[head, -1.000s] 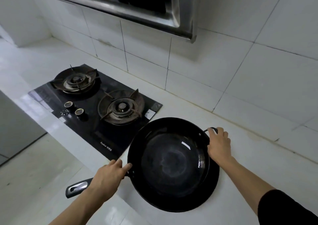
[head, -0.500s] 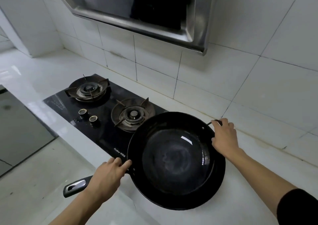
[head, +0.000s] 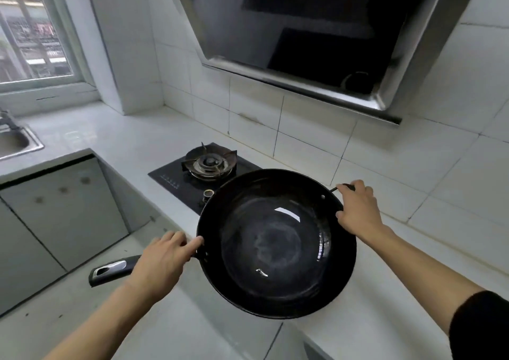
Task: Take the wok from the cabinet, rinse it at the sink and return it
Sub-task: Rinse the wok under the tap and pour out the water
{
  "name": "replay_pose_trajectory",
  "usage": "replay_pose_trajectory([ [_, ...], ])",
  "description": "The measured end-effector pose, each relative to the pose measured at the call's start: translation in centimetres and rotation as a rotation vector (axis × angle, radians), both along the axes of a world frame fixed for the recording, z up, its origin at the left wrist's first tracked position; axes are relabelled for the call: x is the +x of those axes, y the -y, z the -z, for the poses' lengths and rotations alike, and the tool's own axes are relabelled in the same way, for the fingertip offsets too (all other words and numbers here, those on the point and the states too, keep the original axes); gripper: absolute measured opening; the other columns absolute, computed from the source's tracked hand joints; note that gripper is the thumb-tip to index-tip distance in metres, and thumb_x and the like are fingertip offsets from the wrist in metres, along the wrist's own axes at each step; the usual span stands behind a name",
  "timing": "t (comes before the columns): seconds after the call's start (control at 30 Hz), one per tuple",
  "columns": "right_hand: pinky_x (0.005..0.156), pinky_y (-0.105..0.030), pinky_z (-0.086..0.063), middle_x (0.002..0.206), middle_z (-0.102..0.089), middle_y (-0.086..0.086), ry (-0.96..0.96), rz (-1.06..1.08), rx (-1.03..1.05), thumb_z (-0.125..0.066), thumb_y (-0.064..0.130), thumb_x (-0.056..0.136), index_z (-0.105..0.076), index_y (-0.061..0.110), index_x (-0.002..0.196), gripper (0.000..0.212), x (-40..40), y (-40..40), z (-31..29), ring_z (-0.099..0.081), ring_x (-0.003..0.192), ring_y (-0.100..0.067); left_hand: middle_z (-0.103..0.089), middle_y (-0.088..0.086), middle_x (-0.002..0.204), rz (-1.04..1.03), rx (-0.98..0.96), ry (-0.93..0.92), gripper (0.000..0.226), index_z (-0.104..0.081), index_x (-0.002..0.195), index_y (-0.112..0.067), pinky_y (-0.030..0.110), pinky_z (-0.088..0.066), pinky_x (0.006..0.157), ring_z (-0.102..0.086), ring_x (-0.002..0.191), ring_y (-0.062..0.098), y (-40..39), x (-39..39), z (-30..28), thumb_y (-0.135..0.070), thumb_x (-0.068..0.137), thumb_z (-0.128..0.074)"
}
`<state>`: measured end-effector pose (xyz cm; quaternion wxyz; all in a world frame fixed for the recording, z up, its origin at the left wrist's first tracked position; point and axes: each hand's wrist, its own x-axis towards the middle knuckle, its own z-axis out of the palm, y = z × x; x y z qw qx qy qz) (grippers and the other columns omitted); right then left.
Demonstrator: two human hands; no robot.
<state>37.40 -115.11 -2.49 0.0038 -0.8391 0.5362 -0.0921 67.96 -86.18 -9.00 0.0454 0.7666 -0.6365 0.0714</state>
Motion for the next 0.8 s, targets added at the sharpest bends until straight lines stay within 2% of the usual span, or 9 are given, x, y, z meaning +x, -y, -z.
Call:
replay_pose_trajectory([
  [0.17,0.098,-0.039,-0.040,0.137,-0.038,-0.012,0.037,-0.092,0.013,-0.068,0.012,0.076,-0.040,0.019,0.143,0.073,8.5,-2.5,-1.3,-0.040,0.117,-0.034,-0.052,-0.004,0.081,-0.103,-0.040,0.051,0.073,-0.050,0.119,-0.034,0.030,-0.033,0.055,-0.049,0.070,0.023,-4.1,7.1,-1.6,0.003,0.059,-0.068],
  [0.4,0.100,-0.042,-0.041,0.140,-0.037,-0.014,0.103,-0.257,0.034,-0.070,0.013,0.077,-0.041,0.018,0.141,0.071,21.6,-2.9,-0.9,-0.037,0.123,-0.035,-0.055,-0.002,0.082,-0.289,-0.029,0.053,0.073,-0.053,0.118,-0.033,0.031,-0.036,0.057,-0.052,0.072,0.025,-8.3,15.2,-1.9,0.005,0.059,-0.069],
  [0.6,0.102,-0.042,-0.041,0.140,-0.038,-0.015,0.144,-0.370,0.089,-0.069,0.013,0.077,-0.040,0.021,0.141,0.071,34.1,-1.3,1.0,-0.037,0.124,-0.035,-0.056,-0.001,0.087,-0.459,0.031,0.071,0.079,-0.054,0.123,-0.034,0.032,-0.038,0.062,-0.052,0.078,0.026,-9.1,23.5,-1.9,0.009,0.057,-0.063],
  [0.8,0.104,-0.044,-0.042,0.143,-0.035,-0.015,0.145,-0.454,0.139,-0.070,0.017,0.078,-0.038,0.020,0.143,0.072,46.3,0.7,1.8,-0.036,0.127,-0.036,-0.055,-0.001,0.089,-0.559,0.070,0.089,0.079,-0.051,0.127,-0.034,0.033,-0.041,0.063,-0.052,0.080,0.025,-9.0,32.6,-3.1,0.006,0.060,-0.065],
])
